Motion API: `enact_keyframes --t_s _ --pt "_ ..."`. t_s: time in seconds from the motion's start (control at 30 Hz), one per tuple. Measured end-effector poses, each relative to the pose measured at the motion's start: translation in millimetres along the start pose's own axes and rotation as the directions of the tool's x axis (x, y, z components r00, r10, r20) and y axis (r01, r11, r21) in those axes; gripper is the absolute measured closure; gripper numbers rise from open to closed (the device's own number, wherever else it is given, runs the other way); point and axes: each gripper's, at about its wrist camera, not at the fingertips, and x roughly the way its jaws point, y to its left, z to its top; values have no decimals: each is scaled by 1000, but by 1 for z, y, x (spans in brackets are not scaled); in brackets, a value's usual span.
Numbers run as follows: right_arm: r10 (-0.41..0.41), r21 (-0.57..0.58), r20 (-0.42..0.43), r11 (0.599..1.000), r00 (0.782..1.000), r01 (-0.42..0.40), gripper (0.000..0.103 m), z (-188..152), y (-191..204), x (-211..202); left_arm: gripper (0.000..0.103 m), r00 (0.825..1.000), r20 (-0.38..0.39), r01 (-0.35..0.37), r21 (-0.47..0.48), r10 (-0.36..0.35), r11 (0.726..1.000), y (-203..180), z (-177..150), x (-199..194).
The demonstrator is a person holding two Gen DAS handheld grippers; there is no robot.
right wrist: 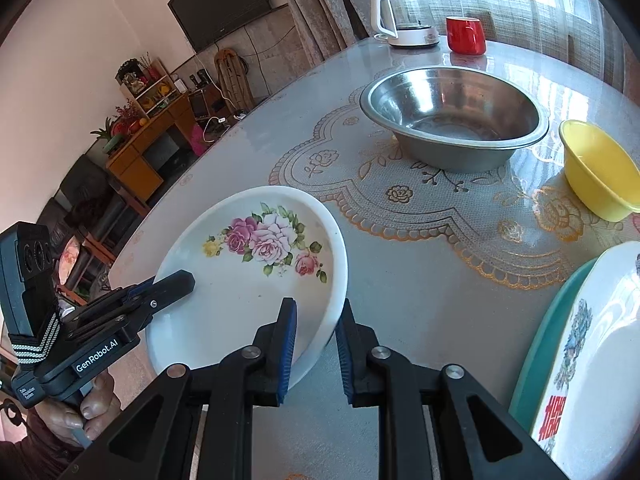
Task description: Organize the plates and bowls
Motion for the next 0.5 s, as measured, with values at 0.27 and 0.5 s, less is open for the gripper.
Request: enact_keyframes --t_s 0.27,0.5 --pt "1 40 50 999 999 -3 83 -8 -7 -25 85 998 28 49 31 -50 998 -24 7 -11" --pt "-15 91 109 996 994 5 84 -15 -25 -57 85 992 52 106 99 -111 989 -59 17 -18"
